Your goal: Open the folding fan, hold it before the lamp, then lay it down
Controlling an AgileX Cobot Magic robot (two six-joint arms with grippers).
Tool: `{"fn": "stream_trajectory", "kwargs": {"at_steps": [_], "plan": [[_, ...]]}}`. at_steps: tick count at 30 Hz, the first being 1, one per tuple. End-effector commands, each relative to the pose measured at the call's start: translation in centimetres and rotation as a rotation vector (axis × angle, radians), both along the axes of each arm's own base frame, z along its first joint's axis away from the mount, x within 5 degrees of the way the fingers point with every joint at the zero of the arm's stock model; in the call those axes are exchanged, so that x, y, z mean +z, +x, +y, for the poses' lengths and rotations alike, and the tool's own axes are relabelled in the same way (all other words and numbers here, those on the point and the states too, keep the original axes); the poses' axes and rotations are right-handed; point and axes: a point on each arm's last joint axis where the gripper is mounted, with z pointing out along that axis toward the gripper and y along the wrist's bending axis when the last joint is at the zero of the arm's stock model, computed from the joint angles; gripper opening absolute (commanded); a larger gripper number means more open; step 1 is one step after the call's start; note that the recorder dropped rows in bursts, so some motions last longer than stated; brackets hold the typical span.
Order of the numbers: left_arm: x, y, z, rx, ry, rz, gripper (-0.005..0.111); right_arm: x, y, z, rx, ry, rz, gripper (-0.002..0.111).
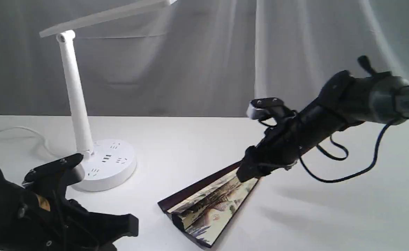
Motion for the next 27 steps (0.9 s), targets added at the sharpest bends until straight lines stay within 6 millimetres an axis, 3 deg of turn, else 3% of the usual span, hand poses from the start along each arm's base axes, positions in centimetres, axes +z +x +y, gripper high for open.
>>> {"fn": "stream_trajectory", "kwargs": {"at_steps": [1,3,7,14,19,24,27], "plan": [[0.1,0.2,-0.2,-0.001,-0.009,-0.018,0.006,0.9,0.8,0.1,-0.101,0.008,0.012,0.062],[0.2,0.2,-0.3,0.016,-0.029,-0.020,0.006,1.5,1.6,0.0,-0.161,-0.016,0.058,0.063],[0.3,0.3,-0.4,0.038,-0.051,-0.021,0.006,2.8,3.0,-0.1,-0.094,-0.095,0.045,0.067],[0.3,0.3,-0.4,0.035,-0.049,-0.013,0.006,1.7,5.0,0.3,-0.215,-0.047,0.025,0.068],[0.3,0.3,-0.4,0.031,-0.045,-0.016,0.006,0.6,5.9,0.5,-0.098,-0.072,-0.107,0.068],[0.2,0.1,-0.4,0.017,-0.036,-0.006,0.006,0.2,3.7,1.2,0.205,-0.060,0.011,0.068],[0.2,0.2,-0.4,0.005,-0.032,-0.018,0.006,0.2,3.3,1.3,0.329,-0.076,-0.021,0.068]]}}
